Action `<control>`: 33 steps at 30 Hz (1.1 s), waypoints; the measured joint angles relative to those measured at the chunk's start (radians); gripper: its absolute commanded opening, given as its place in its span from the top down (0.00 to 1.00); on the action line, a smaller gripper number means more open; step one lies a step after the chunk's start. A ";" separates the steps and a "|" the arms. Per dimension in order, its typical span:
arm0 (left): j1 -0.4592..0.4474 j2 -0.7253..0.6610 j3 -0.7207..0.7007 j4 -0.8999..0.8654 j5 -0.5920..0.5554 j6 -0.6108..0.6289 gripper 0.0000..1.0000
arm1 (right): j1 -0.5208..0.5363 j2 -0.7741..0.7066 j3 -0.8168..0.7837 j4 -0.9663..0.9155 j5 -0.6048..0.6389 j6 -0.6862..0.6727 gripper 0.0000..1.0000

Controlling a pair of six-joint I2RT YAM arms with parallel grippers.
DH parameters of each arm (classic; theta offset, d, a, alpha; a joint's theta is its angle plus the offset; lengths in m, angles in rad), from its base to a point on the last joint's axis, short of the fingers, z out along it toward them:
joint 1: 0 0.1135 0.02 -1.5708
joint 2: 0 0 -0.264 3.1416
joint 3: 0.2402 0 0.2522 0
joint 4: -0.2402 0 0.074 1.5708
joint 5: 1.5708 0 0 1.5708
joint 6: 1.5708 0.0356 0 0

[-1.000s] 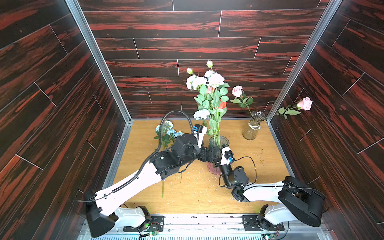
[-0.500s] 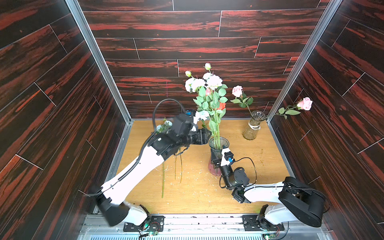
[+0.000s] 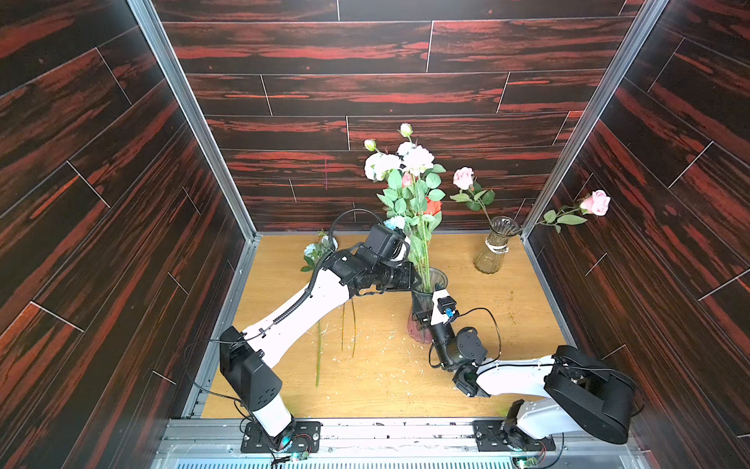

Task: Pick out blue flowers from the vase
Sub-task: Place the vase at the center of the board.

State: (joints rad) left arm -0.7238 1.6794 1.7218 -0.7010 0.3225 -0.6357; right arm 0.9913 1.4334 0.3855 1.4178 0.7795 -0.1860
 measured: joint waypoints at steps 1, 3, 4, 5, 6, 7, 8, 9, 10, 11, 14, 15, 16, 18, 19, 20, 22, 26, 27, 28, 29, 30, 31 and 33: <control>0.006 0.002 0.004 -0.005 -0.002 -0.011 0.95 | 0.001 0.000 0.000 -0.005 0.000 -0.018 1.00; 0.011 0.004 0.005 -0.017 -0.012 -0.019 1.00 | 0.002 0.001 0.000 -0.020 -0.002 -0.054 1.00; 0.010 0.006 0.005 -0.019 -0.016 -0.016 1.00 | 0.002 0.001 0.000 -0.024 -0.001 -0.058 1.00; 0.011 0.007 0.005 -0.021 -0.015 -0.014 1.00 | 0.002 0.001 0.000 -0.025 -0.001 -0.060 1.00; 0.011 0.007 0.005 -0.022 -0.016 -0.012 1.00 | 0.002 0.001 0.000 -0.025 -0.002 -0.059 0.99; 0.011 0.007 0.005 -0.023 -0.016 -0.010 1.00 | 0.002 0.001 0.000 -0.024 -0.001 -0.059 0.95; 0.011 0.007 0.006 -0.024 -0.016 -0.008 1.00 | 0.002 0.001 0.000 -0.024 -0.001 -0.059 0.88; 0.011 0.007 0.006 -0.025 -0.018 -0.007 1.00 | 0.002 0.002 0.000 -0.024 -0.001 -0.059 0.81; 0.011 0.007 0.006 -0.027 -0.019 -0.005 1.00 | 0.003 0.003 0.000 -0.024 -0.002 -0.058 0.70; 0.011 0.007 0.006 -0.030 -0.021 -0.003 1.00 | 0.003 0.003 0.000 -0.024 -0.002 -0.057 0.60; 0.010 0.013 0.023 -0.050 -0.031 0.006 1.00 | 0.003 0.003 0.000 -0.027 -0.007 -0.047 0.37; 0.009 0.017 0.032 -0.061 -0.036 0.011 1.00 | 0.003 0.002 0.000 -0.029 -0.009 -0.042 0.32; 0.009 0.023 0.043 -0.075 -0.046 0.017 1.00 | 0.003 0.000 -0.002 -0.035 -0.011 -0.031 0.27; 0.006 0.034 0.059 -0.095 -0.068 0.046 1.00 | 0.003 -0.019 -0.010 -0.051 -0.029 0.005 0.23; 0.004 0.038 0.061 -0.100 -0.074 0.062 1.00 | 0.003 -0.039 -0.018 -0.066 -0.042 0.029 0.20; 0.002 0.041 0.061 -0.105 -0.080 0.078 1.00 | 0.005 -0.059 -0.027 -0.084 -0.055 0.051 0.18; -0.001 0.045 0.060 -0.113 -0.093 0.103 1.00 | 0.006 -0.090 -0.042 -0.114 -0.080 0.086 0.15; -0.002 0.050 0.032 -0.109 -0.135 0.138 1.00 | 0.007 -0.146 -0.062 -0.193 -0.121 0.133 0.10; -0.001 0.050 0.022 -0.104 -0.142 0.143 1.00 | 0.007 -0.156 -0.066 -0.211 -0.128 0.140 0.09; 0.001 0.051 0.009 -0.097 -0.150 0.149 1.00 | 0.007 -0.165 -0.072 -0.227 -0.134 0.150 0.08; 0.003 0.052 -0.001 -0.094 -0.157 0.153 1.00 | 0.008 -0.174 -0.078 -0.232 -0.140 0.156 0.08; 0.006 0.055 -0.012 -0.089 -0.169 0.158 1.00 | 0.009 -0.190 -0.089 -0.247 -0.146 0.165 0.07; 0.011 0.057 -0.024 -0.085 -0.180 0.163 1.00 | 0.011 -0.207 -0.100 -0.245 -0.148 0.173 0.07; 0.020 0.063 -0.040 -0.085 -0.209 0.176 1.00 | 0.010 -0.253 -0.106 -0.228 -0.137 0.187 0.06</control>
State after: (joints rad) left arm -0.7036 1.7424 1.6814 -0.7856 0.1139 -0.4595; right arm 1.0012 1.1809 0.2798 1.1900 0.6426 0.0006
